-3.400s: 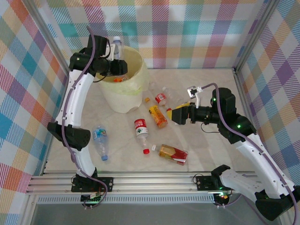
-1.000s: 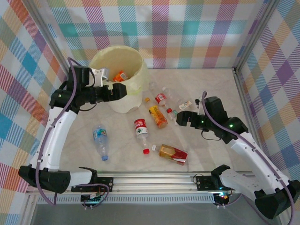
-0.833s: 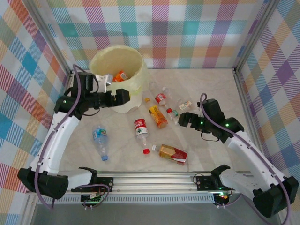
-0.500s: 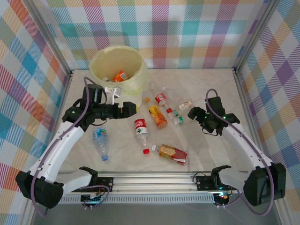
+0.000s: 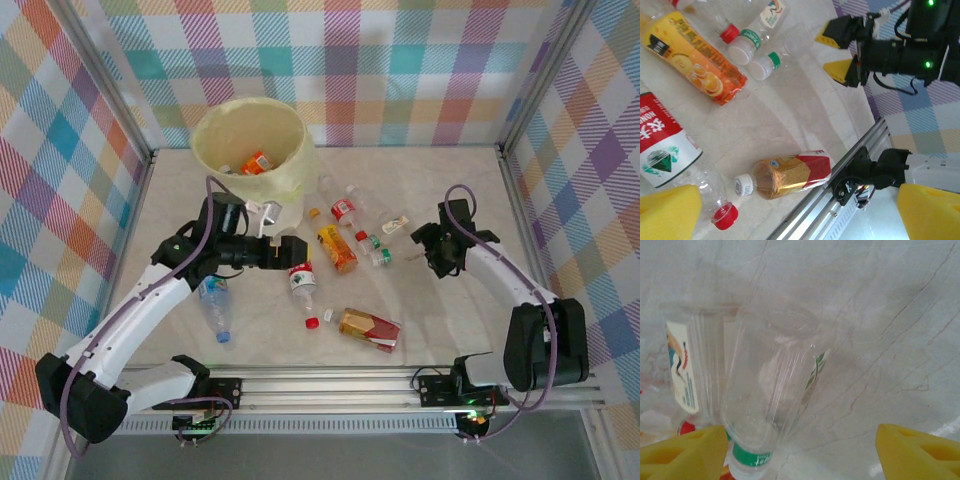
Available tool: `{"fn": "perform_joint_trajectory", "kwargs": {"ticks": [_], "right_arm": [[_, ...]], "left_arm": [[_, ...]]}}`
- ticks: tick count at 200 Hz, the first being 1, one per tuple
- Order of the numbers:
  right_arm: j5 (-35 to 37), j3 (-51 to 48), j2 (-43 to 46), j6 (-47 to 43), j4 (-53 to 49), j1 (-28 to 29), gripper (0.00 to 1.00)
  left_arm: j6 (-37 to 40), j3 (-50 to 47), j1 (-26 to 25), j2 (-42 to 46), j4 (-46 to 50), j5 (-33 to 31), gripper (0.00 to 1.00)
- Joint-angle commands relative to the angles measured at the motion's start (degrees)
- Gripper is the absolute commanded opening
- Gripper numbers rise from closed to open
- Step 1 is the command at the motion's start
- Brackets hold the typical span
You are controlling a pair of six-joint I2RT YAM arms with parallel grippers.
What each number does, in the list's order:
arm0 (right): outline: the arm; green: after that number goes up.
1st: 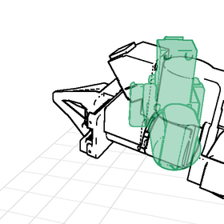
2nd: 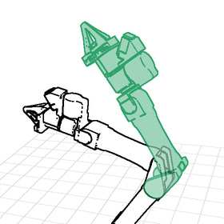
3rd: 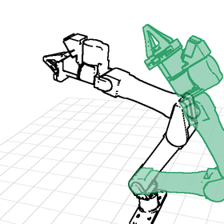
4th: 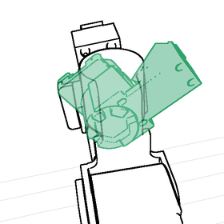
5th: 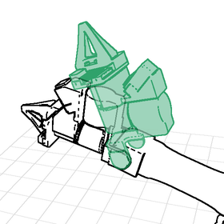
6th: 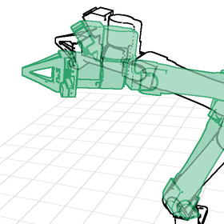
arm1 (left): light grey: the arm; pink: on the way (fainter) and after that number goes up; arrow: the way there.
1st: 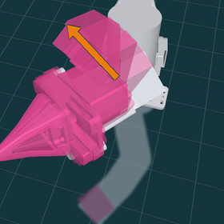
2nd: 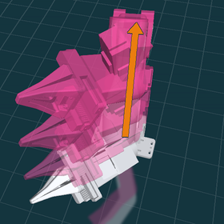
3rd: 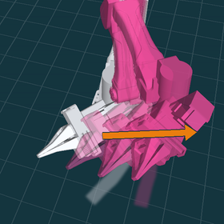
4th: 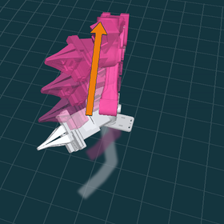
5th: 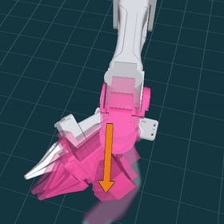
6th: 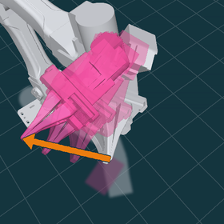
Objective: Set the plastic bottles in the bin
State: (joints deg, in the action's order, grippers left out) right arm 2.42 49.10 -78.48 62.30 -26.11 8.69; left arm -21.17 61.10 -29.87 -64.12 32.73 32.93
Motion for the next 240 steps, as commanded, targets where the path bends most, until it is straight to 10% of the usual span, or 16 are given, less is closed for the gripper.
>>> {"fn": "perform_joint_trajectory", "kwargs": {"ticks": [1,240], "right_arm": [[1.1,2.2,-2.1,5.7,2.8,-0.5,0.77],[2.9,7.7,-18.3,10.8,7.7,-0.6,0.67]], "left_arm": [[1.4,-1.6,-2.9,0.0,-3.0,-2.3,1.0],[0.7,-5.2,-13.5,-3.3,-4.6,-12.9,1.0]]}}
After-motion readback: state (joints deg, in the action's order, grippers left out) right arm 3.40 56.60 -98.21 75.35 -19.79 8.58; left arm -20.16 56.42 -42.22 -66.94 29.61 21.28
